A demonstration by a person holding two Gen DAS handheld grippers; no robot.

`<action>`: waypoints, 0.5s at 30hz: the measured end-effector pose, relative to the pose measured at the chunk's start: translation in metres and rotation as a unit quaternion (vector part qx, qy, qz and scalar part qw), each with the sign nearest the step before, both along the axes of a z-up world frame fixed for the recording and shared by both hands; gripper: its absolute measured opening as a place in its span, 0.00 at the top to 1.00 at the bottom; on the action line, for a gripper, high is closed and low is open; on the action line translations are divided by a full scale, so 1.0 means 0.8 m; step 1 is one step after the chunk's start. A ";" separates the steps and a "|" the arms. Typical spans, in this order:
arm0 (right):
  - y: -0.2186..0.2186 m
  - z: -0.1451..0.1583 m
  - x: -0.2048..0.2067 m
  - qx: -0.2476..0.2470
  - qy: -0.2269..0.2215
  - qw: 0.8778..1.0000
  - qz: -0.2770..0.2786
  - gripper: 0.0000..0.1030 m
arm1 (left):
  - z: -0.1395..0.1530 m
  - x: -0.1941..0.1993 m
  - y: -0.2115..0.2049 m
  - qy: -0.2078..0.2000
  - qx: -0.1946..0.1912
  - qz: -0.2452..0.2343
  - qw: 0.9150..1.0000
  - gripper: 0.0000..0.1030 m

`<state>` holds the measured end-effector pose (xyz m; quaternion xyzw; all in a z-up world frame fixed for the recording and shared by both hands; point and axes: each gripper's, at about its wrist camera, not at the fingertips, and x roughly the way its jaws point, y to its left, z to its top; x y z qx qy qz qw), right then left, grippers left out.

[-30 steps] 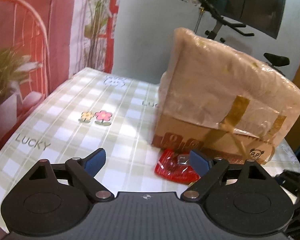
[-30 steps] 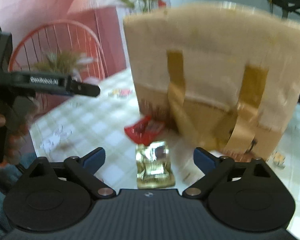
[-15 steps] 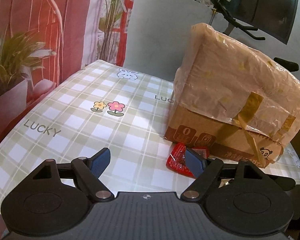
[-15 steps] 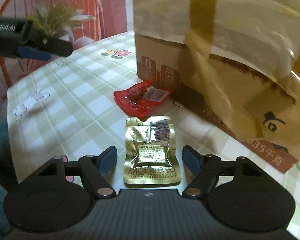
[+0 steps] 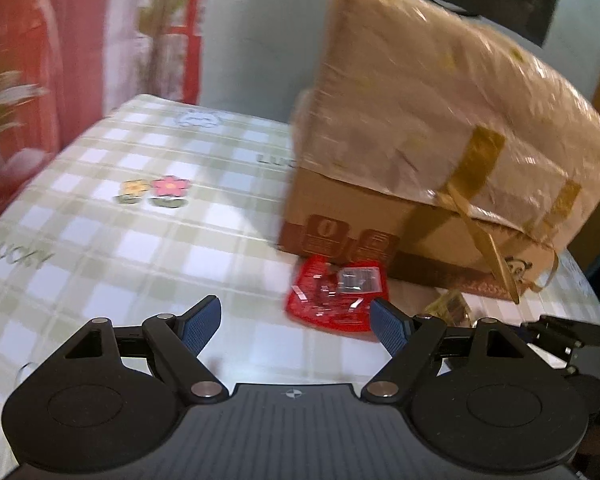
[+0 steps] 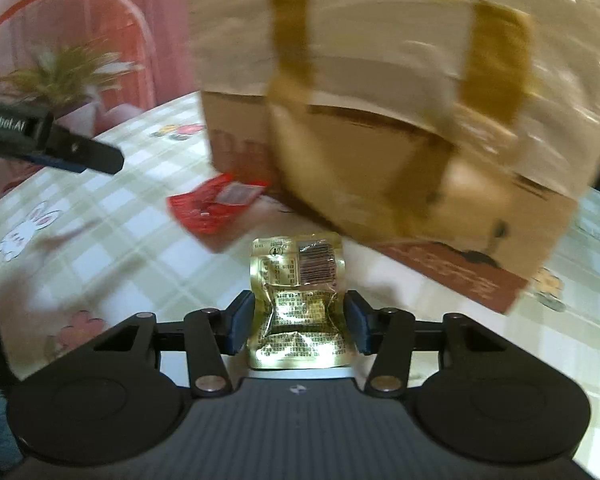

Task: Organize snacks
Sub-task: 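Grasp red candy bag with left gripper while right gripper grasps gold foil pack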

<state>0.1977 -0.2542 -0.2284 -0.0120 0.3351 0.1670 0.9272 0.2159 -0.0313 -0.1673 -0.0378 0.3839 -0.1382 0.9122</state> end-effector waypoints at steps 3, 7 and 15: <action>-0.006 -0.003 -0.001 0.012 -0.006 1.000 -0.007 0.49 | -0.012 0.016 -0.017 -0.010 0.012 -0.026 1.000 0.26; -0.009 -0.008 -0.005 0.023 -0.016 1.000 -0.008 0.48 | -0.027 0.041 -0.027 -0.007 0.025 -0.030 0.999 0.47; -0.010 -0.009 -0.007 0.030 -0.019 0.999 -0.009 0.48 | -0.050 0.058 -0.054 0.003 0.068 -0.052 0.996 0.47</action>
